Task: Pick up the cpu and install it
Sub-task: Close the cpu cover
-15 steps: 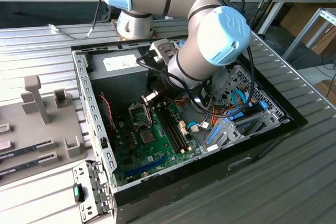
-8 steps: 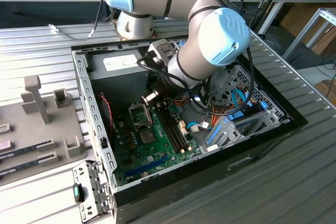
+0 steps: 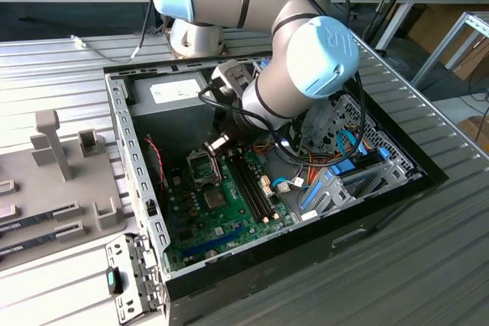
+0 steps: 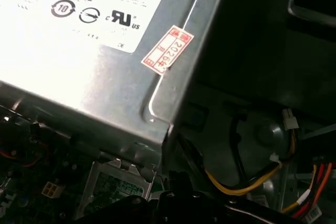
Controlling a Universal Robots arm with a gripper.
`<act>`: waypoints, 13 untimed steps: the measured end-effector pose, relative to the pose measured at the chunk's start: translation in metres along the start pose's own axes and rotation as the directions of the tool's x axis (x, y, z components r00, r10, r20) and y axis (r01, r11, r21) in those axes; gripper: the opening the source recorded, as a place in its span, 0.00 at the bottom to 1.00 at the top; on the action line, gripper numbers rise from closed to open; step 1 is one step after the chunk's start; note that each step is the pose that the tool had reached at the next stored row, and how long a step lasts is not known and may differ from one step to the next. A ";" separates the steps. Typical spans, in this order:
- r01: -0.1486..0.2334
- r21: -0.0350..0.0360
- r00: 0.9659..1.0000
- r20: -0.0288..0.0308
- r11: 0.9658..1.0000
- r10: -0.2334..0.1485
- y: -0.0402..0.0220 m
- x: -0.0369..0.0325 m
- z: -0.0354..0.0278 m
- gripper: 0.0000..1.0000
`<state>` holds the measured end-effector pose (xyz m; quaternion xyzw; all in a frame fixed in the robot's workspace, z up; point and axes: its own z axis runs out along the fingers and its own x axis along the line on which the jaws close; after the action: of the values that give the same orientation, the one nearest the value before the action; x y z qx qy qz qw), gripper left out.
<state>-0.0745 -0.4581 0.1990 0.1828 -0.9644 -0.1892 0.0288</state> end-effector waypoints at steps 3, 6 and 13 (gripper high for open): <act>0.007 -0.003 1.000 -0.002 1.000 -0.007 -0.0003 0.0002 0.0004 0.11; 0.010 -0.006 1.000 -0.001 1.000 -0.010 -0.0004 0.0017 0.0003 0.11; 0.014 -0.015 1.000 0.002 1.000 -0.014 0.0002 0.0028 -0.0040 0.11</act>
<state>-0.0766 -0.4604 0.2027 0.1893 -0.9616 -0.1967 0.0281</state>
